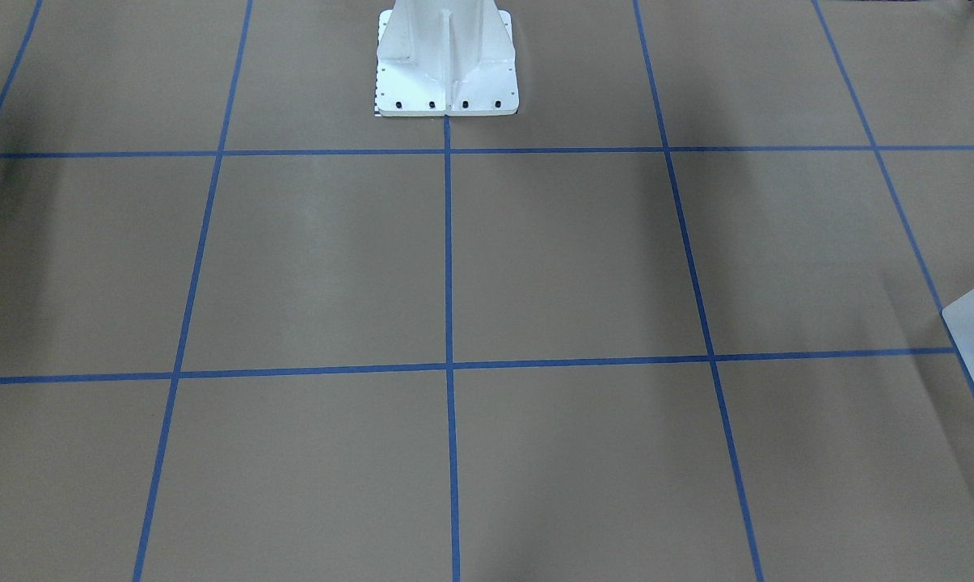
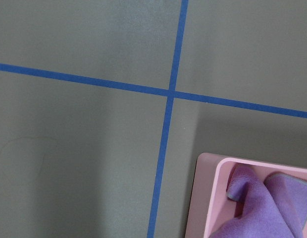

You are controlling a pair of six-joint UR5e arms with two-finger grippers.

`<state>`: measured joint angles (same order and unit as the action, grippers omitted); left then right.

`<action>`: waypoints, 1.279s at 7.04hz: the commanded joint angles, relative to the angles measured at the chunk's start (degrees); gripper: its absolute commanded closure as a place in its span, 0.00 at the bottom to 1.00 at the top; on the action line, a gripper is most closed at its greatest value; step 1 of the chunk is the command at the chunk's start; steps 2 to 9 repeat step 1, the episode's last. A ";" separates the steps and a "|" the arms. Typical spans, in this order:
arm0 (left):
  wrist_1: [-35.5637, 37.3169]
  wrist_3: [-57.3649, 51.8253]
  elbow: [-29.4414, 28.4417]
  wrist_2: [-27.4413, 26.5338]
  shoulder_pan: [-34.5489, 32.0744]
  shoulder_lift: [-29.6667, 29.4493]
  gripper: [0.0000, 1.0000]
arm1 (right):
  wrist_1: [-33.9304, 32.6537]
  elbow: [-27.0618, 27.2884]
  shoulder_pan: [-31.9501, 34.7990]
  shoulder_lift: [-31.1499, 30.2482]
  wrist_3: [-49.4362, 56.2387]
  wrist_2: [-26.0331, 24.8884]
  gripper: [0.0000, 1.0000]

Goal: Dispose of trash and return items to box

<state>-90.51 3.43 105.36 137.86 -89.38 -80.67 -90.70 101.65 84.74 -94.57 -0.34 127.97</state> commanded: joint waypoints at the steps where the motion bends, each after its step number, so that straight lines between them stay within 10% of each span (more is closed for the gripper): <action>1: -0.20 0.00 -0.51 0.12 0.00 -0.11 0.01 | 0.00 -0.05 -0.45 0.00 -0.10 0.00 0.00; 9: -0.20 0.00 -0.51 0.12 0.00 -0.11 0.01 | 0.00 -0.05 -0.45 0.00 -0.10 0.00 0.00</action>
